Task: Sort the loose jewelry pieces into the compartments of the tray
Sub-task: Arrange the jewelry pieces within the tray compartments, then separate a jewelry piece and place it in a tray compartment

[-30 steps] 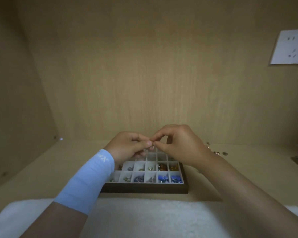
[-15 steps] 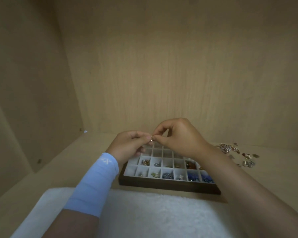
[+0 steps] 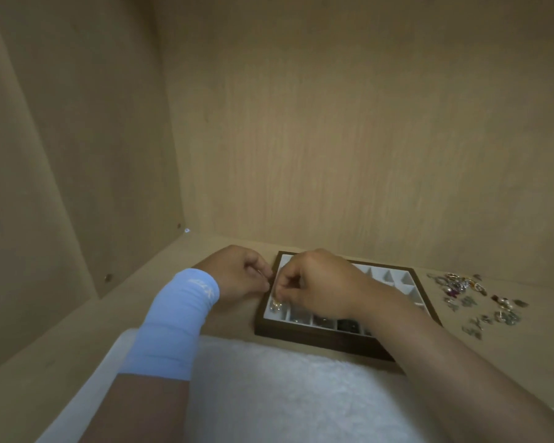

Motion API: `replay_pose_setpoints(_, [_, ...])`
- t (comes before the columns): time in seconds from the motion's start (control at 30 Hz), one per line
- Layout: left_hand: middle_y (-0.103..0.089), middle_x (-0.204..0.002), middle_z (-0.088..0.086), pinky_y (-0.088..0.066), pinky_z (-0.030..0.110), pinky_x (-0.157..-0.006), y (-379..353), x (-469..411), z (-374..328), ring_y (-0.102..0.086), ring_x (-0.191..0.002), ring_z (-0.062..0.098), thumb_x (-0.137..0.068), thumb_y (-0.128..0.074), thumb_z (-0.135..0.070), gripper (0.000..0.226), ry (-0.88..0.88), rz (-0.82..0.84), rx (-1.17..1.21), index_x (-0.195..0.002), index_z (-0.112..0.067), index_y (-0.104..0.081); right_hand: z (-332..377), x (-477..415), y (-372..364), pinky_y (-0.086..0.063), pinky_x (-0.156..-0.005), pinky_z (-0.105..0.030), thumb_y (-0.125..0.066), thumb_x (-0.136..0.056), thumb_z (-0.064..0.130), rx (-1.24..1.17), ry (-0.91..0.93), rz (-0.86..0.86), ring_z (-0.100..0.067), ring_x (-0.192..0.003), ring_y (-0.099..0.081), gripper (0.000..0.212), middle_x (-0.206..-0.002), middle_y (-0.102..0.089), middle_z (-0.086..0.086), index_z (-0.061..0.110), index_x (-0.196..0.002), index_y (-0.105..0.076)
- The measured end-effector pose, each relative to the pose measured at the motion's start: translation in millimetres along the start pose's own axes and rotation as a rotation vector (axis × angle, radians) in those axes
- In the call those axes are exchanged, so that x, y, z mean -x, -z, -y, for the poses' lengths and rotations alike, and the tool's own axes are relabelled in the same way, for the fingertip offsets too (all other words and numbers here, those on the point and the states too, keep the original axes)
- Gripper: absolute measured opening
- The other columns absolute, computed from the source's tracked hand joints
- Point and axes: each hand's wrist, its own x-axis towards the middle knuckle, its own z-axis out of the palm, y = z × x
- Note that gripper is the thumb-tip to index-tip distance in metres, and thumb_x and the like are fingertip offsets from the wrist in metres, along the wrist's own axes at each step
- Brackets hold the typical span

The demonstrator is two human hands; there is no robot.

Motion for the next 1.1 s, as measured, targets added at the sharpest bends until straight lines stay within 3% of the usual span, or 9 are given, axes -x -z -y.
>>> replay_pose_setpoints(0.2, [-0.067,-0.074,-0.017,-0.045,0.020,-0.077,-9.0,-6.3,2.9,-0.061,-0.075,0.002,-0.082,-0.067,-0.020,0.014,-0.021,-0.015,-0.091,-0.076,-0.033,-0.071,4.6,-3.2,-8.9,-0.055,-0.083,-0.037,-0.069,-0.087,0.033,0.077,-0.006,0.120,-0.002,-0.086,-0.064,0.010,-0.092,-0.073,0.015,0.032,-0.090,-0.078])
replay_pose_setpoints(0.4, [-0.068,-0.087,-0.012,-0.050,0.026,-0.087,-20.3,-7.7,-7.6,-0.064,-0.088,0.012,-0.085,-0.058,-0.023,0.016,-0.056,-0.111,-0.166,-0.076,-0.034,-0.067,4.8,-2.0,-6.4,-0.055,-0.088,-0.037,-0.070,-0.088,0.028,0.015,-0.039,0.189,-0.002,-0.090,-0.065,0.009,-0.093,-0.074,0.015,0.029,-0.091,-0.078])
replay_pose_setpoints(0.57, [-0.062,-0.091,-0.013,-0.049,0.026,-0.082,-35.5,-6.9,-21.7,-0.054,-0.073,0.000,-0.085,-0.059,-0.024,0.016,-0.206,-0.202,-0.111,-0.083,-0.039,-0.065,-9.4,14.1,14.3,-0.045,-0.069,-0.015,-0.072,-0.089,0.028,-0.050,-0.069,0.073,0.011,-0.073,-0.059,0.007,-0.082,-0.070,0.020,0.030,-0.088,-0.078])
replay_pose_setpoints(0.67, [-0.061,-0.095,-0.014,-0.050,0.031,-0.086,-46.6,-5.9,-29.1,-0.057,-0.083,0.007,-0.085,-0.061,-0.029,0.013,-0.273,-0.208,-0.122,-0.087,-0.042,-0.064,-27.0,33.5,34.3,-0.046,-0.071,-0.017,-0.069,-0.092,0.031,-0.079,-0.129,0.025,0.011,-0.079,-0.060,0.009,-0.084,-0.070,0.021,0.034,-0.089,-0.076])
replay_pose_setpoints(0.77, [-0.061,-0.090,-0.017,-0.050,0.032,-0.087,-60.6,-2.6,-38.8,-0.056,-0.081,0.003,-0.085,-0.063,-0.032,0.011,-0.349,-0.215,-0.093,-0.089,-0.041,-0.064,-53.3,62.9,55.9,-0.044,-0.070,-0.017,-0.068,-0.093,0.033,-0.086,-0.228,-0.054,0.013,-0.082,-0.059,0.012,-0.084,-0.069,0.022,0.038,-0.084,-0.074])
replay_pose_setpoints(0.93, [-0.061,-0.092,-0.023,-0.051,0.028,-0.084,-95.9,4.2,-73.9,-0.056,-0.085,0.000,-0.086,-0.061,-0.039,0.012,-0.452,-0.154,-0.060,-0.097,-0.042,-0.065,-116.2,128.0,84.9,-0.038,-0.060,-0.012,-0.068,-0.093,0.022,-0.007,-0.451,-0.270,0.008,-0.066,-0.059,0.020,-0.082,-0.068,0.018,0.036,-0.078,-0.070])
replay_pose_setpoints(1.0, [-0.059,-0.094,-0.025,-0.051,0.027,-0.081,-112.0,3.4,-96.1,-0.055,-0.086,-0.001,-0.087,-0.058,-0.043,0.014,-0.487,-0.102,-0.093,-0.101,-0.044,-0.063,-139.0,156.7,90.0,-0.044,-0.066,-0.017,-0.066,-0.092,0.017,0.034,-0.537,-0.328,0.004,-0.072,-0.061,0.023,-0.087,-0.070,0.014,0.036,-0.080,-0.069])
replay_pose_setpoints(1.1, [-0.058,-0.092,-0.024,-0.051,0.029,-0.083,-136.8,-4.0,-131.9,-0.053,-0.084,0.000,-0.087,-0.058,-0.040,0.015,-0.538,-0.040,-0.128,-0.101,-0.041,-0.064,-165.2,193.7,87.3,-0.051,-0.085,-0.031,-0.064,-0.092,0.014,0.039,-0.671,-0.432,-0.017,-0.092,-0.067,0.022,-0.100,-0.074,0.005,0.034,-0.092,-0.072])
